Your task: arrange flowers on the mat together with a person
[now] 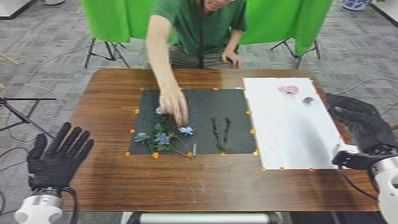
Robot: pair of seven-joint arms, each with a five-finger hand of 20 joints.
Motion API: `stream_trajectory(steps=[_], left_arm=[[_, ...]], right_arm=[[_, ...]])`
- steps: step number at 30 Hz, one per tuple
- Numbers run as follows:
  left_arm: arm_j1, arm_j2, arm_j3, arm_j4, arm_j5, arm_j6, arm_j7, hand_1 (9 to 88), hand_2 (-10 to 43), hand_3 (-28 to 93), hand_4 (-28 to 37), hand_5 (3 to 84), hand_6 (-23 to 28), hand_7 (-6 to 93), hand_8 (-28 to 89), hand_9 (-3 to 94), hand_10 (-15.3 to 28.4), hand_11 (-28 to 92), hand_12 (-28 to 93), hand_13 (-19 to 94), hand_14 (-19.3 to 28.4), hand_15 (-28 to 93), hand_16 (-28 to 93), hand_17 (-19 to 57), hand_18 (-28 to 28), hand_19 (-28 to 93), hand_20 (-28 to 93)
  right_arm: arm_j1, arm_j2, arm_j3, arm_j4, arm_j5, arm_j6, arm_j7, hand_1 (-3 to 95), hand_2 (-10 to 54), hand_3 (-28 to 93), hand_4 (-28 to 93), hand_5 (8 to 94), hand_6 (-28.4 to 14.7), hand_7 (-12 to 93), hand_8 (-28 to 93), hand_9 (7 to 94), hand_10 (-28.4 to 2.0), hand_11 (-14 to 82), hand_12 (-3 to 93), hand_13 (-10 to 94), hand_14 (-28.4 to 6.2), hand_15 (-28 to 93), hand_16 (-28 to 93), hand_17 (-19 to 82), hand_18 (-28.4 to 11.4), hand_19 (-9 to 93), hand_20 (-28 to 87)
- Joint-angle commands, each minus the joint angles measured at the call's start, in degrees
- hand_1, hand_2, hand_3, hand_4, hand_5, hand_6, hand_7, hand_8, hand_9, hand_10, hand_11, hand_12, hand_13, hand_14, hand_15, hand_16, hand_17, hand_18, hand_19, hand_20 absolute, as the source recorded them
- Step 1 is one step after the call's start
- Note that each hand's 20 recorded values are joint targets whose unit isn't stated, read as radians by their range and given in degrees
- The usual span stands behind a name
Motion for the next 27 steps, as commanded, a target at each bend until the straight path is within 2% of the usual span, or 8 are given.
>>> stream_trajectory(steps=[1, 13, 17, 21, 22, 24, 25, 27], left_arm=[[0.8, -0.41, 0.12, -0.12, -0.27, 0.49, 0.49, 24.1, 12.0, 70, -28.3, 43.8, 5.8, 9.1, -9, 40.2, 14.1, 15, 8, 29, 14.8, 28, -7, -2.7, 11.8, 25, 11], [0.4, -0.58, 0.35, 0.08, -0.11, 0.34, 0.43, 24.3, 11.8, 70, -28.3, 43.8, 5.8, 9.1, -9, 40.2, 14.0, 15, 8, 29, 14.8, 28, -7, -2.9, 11.9, 26, 11], [0.5, -0.68, 0.16, 0.06, 0.0, 0.42, 0.24, 24.3, 11.8, 70, -28.3, 43.8, 5.8, 9.1, -9, 40.2, 14.0, 15, 8, 29, 14.8, 28, -7, -2.8, 11.9, 26, 11], [0.5, -0.64, 0.11, 0.04, 0.15, 0.41, -0.19, 24.2, 11.7, 70, -28.3, 43.8, 5.8, 9.2, -9, 40.2, 14.1, 15, 8, 29, 14.7, 28, -7, -2.8, 11.9, 26, 11], [0.6, -0.77, 0.02, 0.03, 0.25, 0.49, -0.38, 24.2, 11.7, 70, -28.3, 43.8, 5.8, 9.2, -9, 40.2, 14.1, 15, 8, 29, 14.7, 28, -7, -2.8, 11.9, 26, 11], [0.7, -0.81, -0.12, 0.01, 0.14, 0.51, -0.55, 24.2, 11.7, 70, -28.3, 43.8, 5.8, 9.1, -9, 40.2, 14.1, 15, 8, 29, 14.8, 28, -7, -2.8, 11.9, 25, 11], [0.7, -0.82, -0.19, -0.01, 0.1, 0.6, -0.7, 24.3, 11.7, 70, -28.3, 43.8, 5.8, 9.2, -9, 40.2, 14.1, 15, 8, 29, 14.8, 28, -7, -2.8, 11.9, 25, 11], [0.8, -0.73, -0.49, 0.0, 0.25, 0.66, -0.85, 24.3, 11.7, 70, -28.3, 43.8, 5.8, 9.2, -9, 40.2, 14.1, 15, 8, 29, 14.8, 28, -7, -2.8, 11.9, 25, 11]], right_arm=[[-0.3, 1.2, -1.1, 0.5, -3.2, 2.8, -0.6, 37.8, -9.4, 76, -25, 45.1, -1.5, 17, -13, 39.4, -9.9, 4.0, 9.3, 25, -6.9, 11, -4, 17, -7.3, 2, 17], [-5.0, 11.6, -4.0, 0.5, 4.9, 11.5, -5.6, 42.3, -9.5, 77, -28, 41.9, -0.2, 19, -14, 37.7, -9.0, 3.7, 9.5, 24, -6.6, 10, -4, 17, -7.3, 2, 17], [-5.9, 13.7, -4.5, 0.5, 6.6, 13.2, -6.8, 44.0, -9.5, 77, -28, 40.3, 0.1, 20, -14, 36.6, -8.7, 3.4, 9.7, 24, -7.7, 10, -3, 18, -9.1, 6, 18], [-5.0, 11.7, -4.0, 0.5, 4.9, 11.6, -5.7, 44.2, -9.5, 77, -28, 39.3, 0.0, 20, -15, 35.8, -8.6, 3.2, 10.0, 24, -7.9, 11, -2, 18, -9.2, 8, 19], [-4.7, 11.0, -3.8, 0.5, 4.4, 11.0, -5.3, 44.2, -9.5, 77, -28, 39.2, -0.1, 20, -15, 35.7, -8.7, 3.2, 10.0, 25, -8.2, 11, -1, 19, -9.6, 9, 19], [-4.4, 10.2, -3.6, 0.5, 3.8, 10.4, -4.9, 43.4, -9.5, 77, -28, 39.1, -0.4, 20, -14, 35.4, -9.1, 3.2, 10.5, 27, -10.1, 12, 1, 23, -13.7, 17, 24], [29.6, 11.9, -27.4, 13.8, -4.8, 6.9, 4.1, 43.6, -9.5, 75, -28, 39.1, -0.8, 19, -14, 35.5, -9.5, 3.3, 10.7, 29, -11.0, 13, 3, 24, -15.5, 20, 25], [30.4, 11.6, -28.0, 14.2, 8.2, 5.4, 2.5, 43.1, -9.5, 73, -28, 39.2, -2.2, 17, -13, 36.1, -10.4, 3.4, 11.5, 32, -12.0, 13, 7, 26, -18.1, 26, 27]])
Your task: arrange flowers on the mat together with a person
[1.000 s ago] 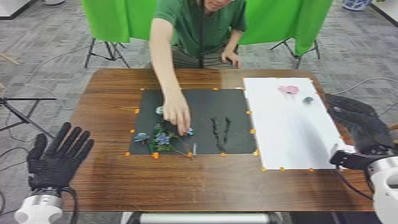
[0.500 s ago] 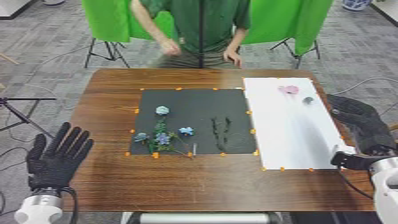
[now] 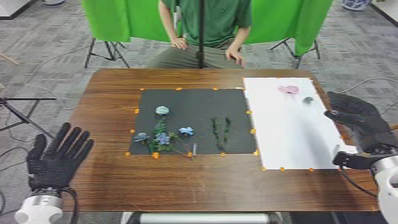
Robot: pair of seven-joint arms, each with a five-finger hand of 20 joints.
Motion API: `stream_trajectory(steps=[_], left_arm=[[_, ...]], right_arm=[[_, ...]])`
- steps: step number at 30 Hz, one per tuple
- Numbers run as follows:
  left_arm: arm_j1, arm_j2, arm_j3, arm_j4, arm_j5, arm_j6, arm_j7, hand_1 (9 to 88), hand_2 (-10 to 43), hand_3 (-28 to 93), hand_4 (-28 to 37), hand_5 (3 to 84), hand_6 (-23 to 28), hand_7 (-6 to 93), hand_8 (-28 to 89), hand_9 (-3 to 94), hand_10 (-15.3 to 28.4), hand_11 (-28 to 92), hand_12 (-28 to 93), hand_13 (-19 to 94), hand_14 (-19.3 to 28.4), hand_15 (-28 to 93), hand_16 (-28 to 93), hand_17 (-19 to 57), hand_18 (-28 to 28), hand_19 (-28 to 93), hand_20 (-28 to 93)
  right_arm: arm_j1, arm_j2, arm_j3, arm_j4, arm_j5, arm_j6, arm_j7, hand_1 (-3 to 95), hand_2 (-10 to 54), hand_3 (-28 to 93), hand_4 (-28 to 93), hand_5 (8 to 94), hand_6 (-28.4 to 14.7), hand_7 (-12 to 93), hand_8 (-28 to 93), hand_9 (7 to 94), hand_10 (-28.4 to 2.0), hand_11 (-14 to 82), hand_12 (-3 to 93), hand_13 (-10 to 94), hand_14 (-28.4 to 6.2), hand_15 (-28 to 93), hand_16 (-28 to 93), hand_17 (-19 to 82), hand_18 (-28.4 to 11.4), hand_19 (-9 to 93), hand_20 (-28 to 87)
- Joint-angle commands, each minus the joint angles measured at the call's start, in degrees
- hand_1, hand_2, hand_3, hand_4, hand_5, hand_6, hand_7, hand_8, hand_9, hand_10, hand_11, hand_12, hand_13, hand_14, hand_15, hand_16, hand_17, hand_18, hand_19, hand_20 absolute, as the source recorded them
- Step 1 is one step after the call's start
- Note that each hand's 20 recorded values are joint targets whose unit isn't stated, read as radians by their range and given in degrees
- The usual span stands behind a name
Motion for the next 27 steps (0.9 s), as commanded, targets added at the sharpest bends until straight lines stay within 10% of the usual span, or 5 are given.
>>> stream_trajectory(steps=[1, 9, 17, 24, 27], left_arm=[[0.8, -0.56, -0.72, 0.03, 0.21, 0.67, -1.16, 24.3, 11.7, 70, -28.3, 43.8, 5.8, 9.2, -9, 40.2, 14.1, 15, 8, 29, 14.8, 28, -7, -2.8, 11.9, 25, 11], [0.3, -0.42, -0.5, 0.26, 0.33, 0.45, -1.52, 24.2, 11.7, 70, -28.3, 43.8, 5.7, 9.2, -9, 40.3, 14.0, 15, 8, 29, 14.8, 28, -7, -2.8, 11.9, 25, 11], [0.1, -0.5, -0.06, 0.38, 0.23, 0.34, -1.21, 24.3, 11.7, 70, -28.3, 43.8, 5.9, 9.0, -9, 40.2, 14.0, 15, 8, 29, 14.7, 28, -7, -2.7, 11.8, 25, 11], [0.1, -0.59, 0.14, 0.36, 0.11, 0.32, -0.56, 24.4, 11.7, 70, -28.3, 43.8, 5.8, 9.1, -9, 40.2, 14.0, 15, 8, 29, 14.7, 28, -7, -2.8, 11.9, 25, 11], [-0.3, -0.55, 0.26, 0.54, 0.3, 0.15, -0.74, 24.3, 11.6, 70, -28.3, 43.7, 5.8, 9.1, -9, 40.1, 14.0, 15, 8, 29, 14.6, 28, -7, -2.8, 11.9, 25, 11]], right_arm=[[34.4, -1.5, -22.6, 13.0, 8.1, -7.4, 7.6, 42.3, -9.5, 72, -28, 39.4, -2.6, 16, -12, 36.5, -10.8, 3.4, 11.8, 34, -12.3, 13, 9, 28, -18.5, 28, 27], [36.5, -1.1, -23.8, 12.9, 18.8, -12.1, 3.2, 42.6, -9.5, 68, -24, 43.7, -3.8, 14, -10, 44.5, -12.6, 7.2, 14.8, 46, -11.7, 12, 14, 45, -10.6, 36, 31], [36.9, 0.1, -24.9, 13.9, 14.2, -9.0, -5.1, 43.0, -9.5, 71, -26, 43.3, -1.8, 16, -12, 44.2, -10.8, 5.4, 14.4, 41, -8.5, 11, 15, 39, -7.6, 9, 34], [43.0, 2.3, -32.3, 17.5, -30.9, 11.2, 5.2, 42.9, -9.5, 74, -28, 43.7, -0.7, 19, -14, 41.8, -9.9, 4.6, 12.0, 28, -5.5, 7, 7, 25, -3.4, -3, 23], [42.8, 3.5, -31.9, 16.4, -48.9, 10.6, 16.8, 44.1, -9.5, 74, -28, 41.3, 0.1, 20, -14, 39.0, -9.4, 4.2, 12.0, 26, -8.3, 8, 7, 25, -9.3, 2, 25]])
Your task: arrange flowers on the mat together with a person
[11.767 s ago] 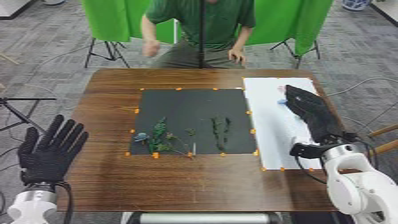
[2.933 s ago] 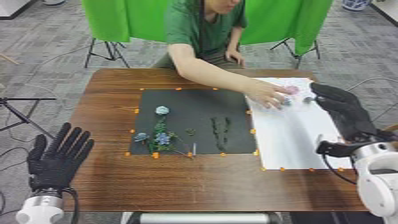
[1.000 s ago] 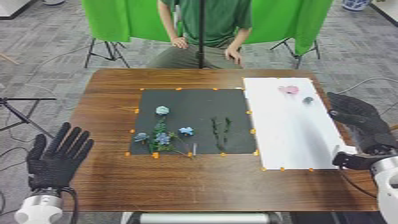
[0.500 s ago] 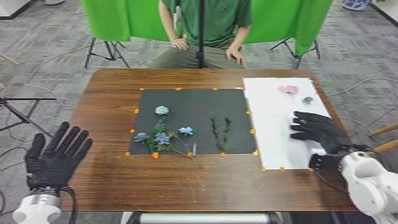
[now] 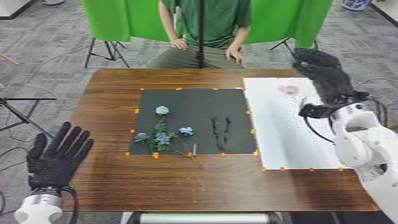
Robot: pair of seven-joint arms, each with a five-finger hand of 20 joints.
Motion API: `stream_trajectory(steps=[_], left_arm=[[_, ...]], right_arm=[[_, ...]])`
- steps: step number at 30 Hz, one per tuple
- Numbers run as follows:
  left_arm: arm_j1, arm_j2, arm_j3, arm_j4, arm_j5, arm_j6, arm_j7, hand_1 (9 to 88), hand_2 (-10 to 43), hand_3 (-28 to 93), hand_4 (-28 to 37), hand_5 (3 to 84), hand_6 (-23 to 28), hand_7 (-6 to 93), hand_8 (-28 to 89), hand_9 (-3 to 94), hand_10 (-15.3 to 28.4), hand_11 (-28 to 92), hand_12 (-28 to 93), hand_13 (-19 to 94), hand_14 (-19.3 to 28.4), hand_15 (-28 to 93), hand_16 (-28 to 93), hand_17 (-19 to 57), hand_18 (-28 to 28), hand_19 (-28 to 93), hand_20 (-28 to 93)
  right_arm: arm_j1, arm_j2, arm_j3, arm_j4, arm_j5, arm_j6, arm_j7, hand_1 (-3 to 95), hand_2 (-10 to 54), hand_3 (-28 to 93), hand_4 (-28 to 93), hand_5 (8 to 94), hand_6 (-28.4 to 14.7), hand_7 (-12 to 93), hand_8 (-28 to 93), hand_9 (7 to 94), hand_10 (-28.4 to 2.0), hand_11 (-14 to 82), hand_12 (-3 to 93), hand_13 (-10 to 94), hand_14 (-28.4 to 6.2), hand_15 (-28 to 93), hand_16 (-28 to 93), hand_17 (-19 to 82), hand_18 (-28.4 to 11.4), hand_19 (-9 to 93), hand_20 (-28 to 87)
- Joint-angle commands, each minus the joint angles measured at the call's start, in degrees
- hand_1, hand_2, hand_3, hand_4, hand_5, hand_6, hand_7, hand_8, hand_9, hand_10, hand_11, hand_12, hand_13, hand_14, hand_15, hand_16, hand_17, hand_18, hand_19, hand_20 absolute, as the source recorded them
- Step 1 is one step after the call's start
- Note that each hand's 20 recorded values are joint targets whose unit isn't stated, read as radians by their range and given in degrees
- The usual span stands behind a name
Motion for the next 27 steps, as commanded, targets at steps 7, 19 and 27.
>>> stream_trajectory(steps=[7, 19, 27], left_arm=[[0.4, -0.45, 0.37, 0.41, 0.01, 0.22, -0.32, 24.3, 11.6, 70, -28.3, 43.8, 5.9, 9.1, -9, 40.1, 14.0, 15, 8, 29, 14.7, 28, -7, -2.8, 11.8, 25, 11], [-0.4, 0.18, 0.41, 0.56, 0.38, 0.01, -0.65, 24.4, 11.7, 70, -28.3, 43.7, 5.8, 9.1, -9, 40.1, 14.0, 15, 8, 28, 15.5, 29, -7, -2.8, 11.8, 25, 11], [0.2, -0.12, 0.28, 0.45, 0.21, -0.17, -0.13, 24.3, 11.8, 70, -28.3, 43.7, 5.7, 9.1, -9, 40.2, 14.0, 15, 8, 28, 16.0, 30, -7, -2.7, 11.7, 25, 11]], right_arm=[[12.1, 3.0, -11.8, 7.3, -63.6, 3.4, 30.4, 44.7, -9.5, 73, -28, 38.4, 0.2, 19, -14, 35.8, -9.2, 3.3, 12.3, 26, -10.0, 8, 9, 24, -11.5, 11, 27], [22.5, 3.5, -23.6, 17.1, -62.8, -5.4, 32.4, 46.9, -9.5, 72, -28, 37.4, 0.0, 19, -14, 34.8, -9.3, 2.9, 12.5, 29, -10.0, 9, 12, 25, -12.1, 17, 28], [25.3, 2.0, -25.6, 20.5, -61.6, -15.3, 35.5, 47.9, -9.5, 71, -28, 38.0, -0.1, 20, -14, 35.1, -9.3, 3.1, 12.7, 31, -9.8, 9, 13, 26, -12.5, 25, 30]])
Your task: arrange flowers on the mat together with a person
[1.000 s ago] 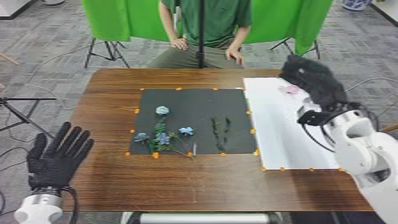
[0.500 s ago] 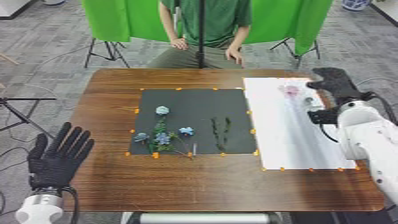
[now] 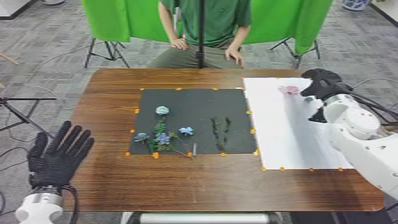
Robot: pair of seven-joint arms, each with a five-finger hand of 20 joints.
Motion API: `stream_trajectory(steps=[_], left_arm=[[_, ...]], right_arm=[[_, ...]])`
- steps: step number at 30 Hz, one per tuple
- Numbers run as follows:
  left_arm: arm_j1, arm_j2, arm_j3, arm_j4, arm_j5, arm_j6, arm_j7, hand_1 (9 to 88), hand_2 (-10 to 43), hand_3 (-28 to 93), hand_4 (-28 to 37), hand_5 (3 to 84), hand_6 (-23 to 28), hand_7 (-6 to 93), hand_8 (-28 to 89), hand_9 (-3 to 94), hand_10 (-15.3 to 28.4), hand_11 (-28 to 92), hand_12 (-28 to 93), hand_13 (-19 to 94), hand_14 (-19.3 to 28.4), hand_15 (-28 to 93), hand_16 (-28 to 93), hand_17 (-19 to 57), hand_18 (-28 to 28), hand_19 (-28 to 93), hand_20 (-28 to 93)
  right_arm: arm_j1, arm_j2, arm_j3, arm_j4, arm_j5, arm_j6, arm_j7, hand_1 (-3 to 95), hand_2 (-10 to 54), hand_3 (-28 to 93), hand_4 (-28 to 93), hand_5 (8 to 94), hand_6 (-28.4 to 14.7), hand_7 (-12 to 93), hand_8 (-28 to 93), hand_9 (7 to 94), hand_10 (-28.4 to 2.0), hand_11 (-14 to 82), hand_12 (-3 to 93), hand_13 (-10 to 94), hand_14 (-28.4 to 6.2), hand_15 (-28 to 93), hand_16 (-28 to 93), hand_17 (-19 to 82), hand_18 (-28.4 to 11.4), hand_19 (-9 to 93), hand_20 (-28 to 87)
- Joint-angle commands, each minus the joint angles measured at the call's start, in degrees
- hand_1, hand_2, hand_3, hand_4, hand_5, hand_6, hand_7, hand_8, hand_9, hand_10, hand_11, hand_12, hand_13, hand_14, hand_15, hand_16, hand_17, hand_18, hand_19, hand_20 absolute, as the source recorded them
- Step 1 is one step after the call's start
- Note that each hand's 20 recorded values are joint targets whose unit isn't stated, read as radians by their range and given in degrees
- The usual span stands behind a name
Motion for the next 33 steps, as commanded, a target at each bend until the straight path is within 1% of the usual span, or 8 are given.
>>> stream_trajectory(steps=[1, 7, 12, 15, 17, 19, 25, 33], left_arm=[[1.0, -0.38, 0.11, 0.13, 0.13, -0.18, 0.16, 24.3, 11.8, 70, -28.3, 43.7, 5.7, 9.1, -9, 40.2, 14.0, 15, 7, 28, 16.0, 30, -7, -2.7, 11.7, 25, 11], [1.0, -0.56, 0.18, 0.21, 0.1, -0.39, -0.18, 24.4, 11.8, 70, -28.3, 43.7, 5.7, 9.2, -9, 40.1, 14.0, 15, 8, 28, 15.9, 30, -7, -2.7, 11.7, 25, 11], [1.0, -0.67, 0.26, 0.18, 0.15, -0.37, -0.22, 24.3, 11.8, 70, -28.3, 43.7, 5.7, 9.2, -9, 40.2, 14.0, 15, 8, 28, 15.8, 30, -7, -2.7, 11.7, 25, 11], [1.1, -0.74, 0.31, 0.1, 0.08, -0.43, -0.2, 24.3, 11.8, 70, -28.3, 43.7, 5.7, 9.2, -9, 40.2, 14.0, 15, 8, 28, 15.8, 30, -7, -2.7, 11.8, 25, 11], [0.9, -0.77, 0.52, 0.19, 0.06, -0.43, -0.33, 24.3, 11.8, 70, -28.3, 43.6, 5.7, 9.3, -9, 40.1, 14.0, 15, 8, 28, 15.9, 30, -7, -2.7, 11.7, 25, 11], [0.5, -0.74, 0.72, 0.33, 0.2, -0.42, -0.56, 24.3, 11.8, 70, -28.3, 43.7, 5.8, 9.2, -9, 40.1, 14.0, 15, 8, 28, 15.8, 30, -7, -2.7, 11.8, 25, 12], [1.0, -0.74, 0.4, 0.19, 0.1, -0.14, -0.57, 24.4, 11.8, 70, -28.3, 43.7, 5.8, 9.2, -9, 40.1, 14.0, 15, 8, 28, 15.8, 30, -7, -2.7, 11.7, 25, 11], [0.4, -0.62, 0.54, 0.42, 0.29, -0.1, -1.37, 24.5, 11.9, 70, -28.3, 43.8, 5.8, 9.1, -9, 40.1, 14.0, 15, 8, 28, 15.8, 30, -7, -2.7, 11.8, 25, 11]], right_arm=[[2.5, -1.5, -0.3, 2.8, 3.8, -9.8, 2.9, 48.5, -9.5, 71, -28, 38.0, -0.2, 20, -14, 35.2, -9.3, 3.1, 12.8, 32, -9.7, 10, 14, 26, -12.8, 27, 30], [0.7, -2.6, 2.4, 2.9, 4.8, -18.0, 1.9, 53.1, -9.5, 67, -28, 39.6, -0.3, 19, -14, 39.7, -9.4, 4.9, 13.3, 42, -8.1, 14, 18, 27, -14.1, 42, 31], [-1.6, -2.4, 0.8, 3.0, 4.3, -9.5, -0.1, 58.7, -9.5, 66, -28, 49.7, 3.5, 28, -17, 50.8, -8.6, 12.5, 16.6, 56, -5.4, 20, 23, 31, -12.0, 52, 35], [-3.0, -2.3, 0.3, 2.7, 4.1, -5.2, -1.4, 65.6, -9.5, 55, -28, 55.4, 4.9, 34, -17, 58.4, -8.8, 19.7, 18.5, 62, -2.6, 23, 33, 34, -11.0, 55, 36], [-3.5, -2.2, 0.2, 2.4, 4.0, -4.1, -1.6, 69.1, -9.5, 52, -28, 58.4, 3.6, 43, -7, 69.7, -7.1, 9.6, 33.7, 67, -1.2, 21, 39, 38, -9.9, 56, 37], [-4.4, -2.0, 0.9, 1.4, 4.5, -3.0, -2.2, 69.7, -9.5, 55, -28, 60.0, 3.4, 44, -5, 73.3, -6.7, 8.2, 36.9, 70, -0.8, 21, 41, 38, -8.6, 64, 33], [-8.0, 0.2, 4.0, -9.4, 2.7, -0.4, -6.8, 69.7, -9.5, 59, -28, 61.4, 2.8, 43, -3, 74.7, -7.0, 8.0, 38.1, 71, -0.5, 21, 43, 36, -6.6, 80, 17], [-6.1, -3.1, 0.5, -19.3, 9.8, -3.0, -13.8, 68.8, -9.5, 59, -28, 59.7, 2.6, 43, -4, 72.5, -7.1, 7.2, 37.4, 70, -0.5, 20, 42, 36, -5.4, 79, 14]])
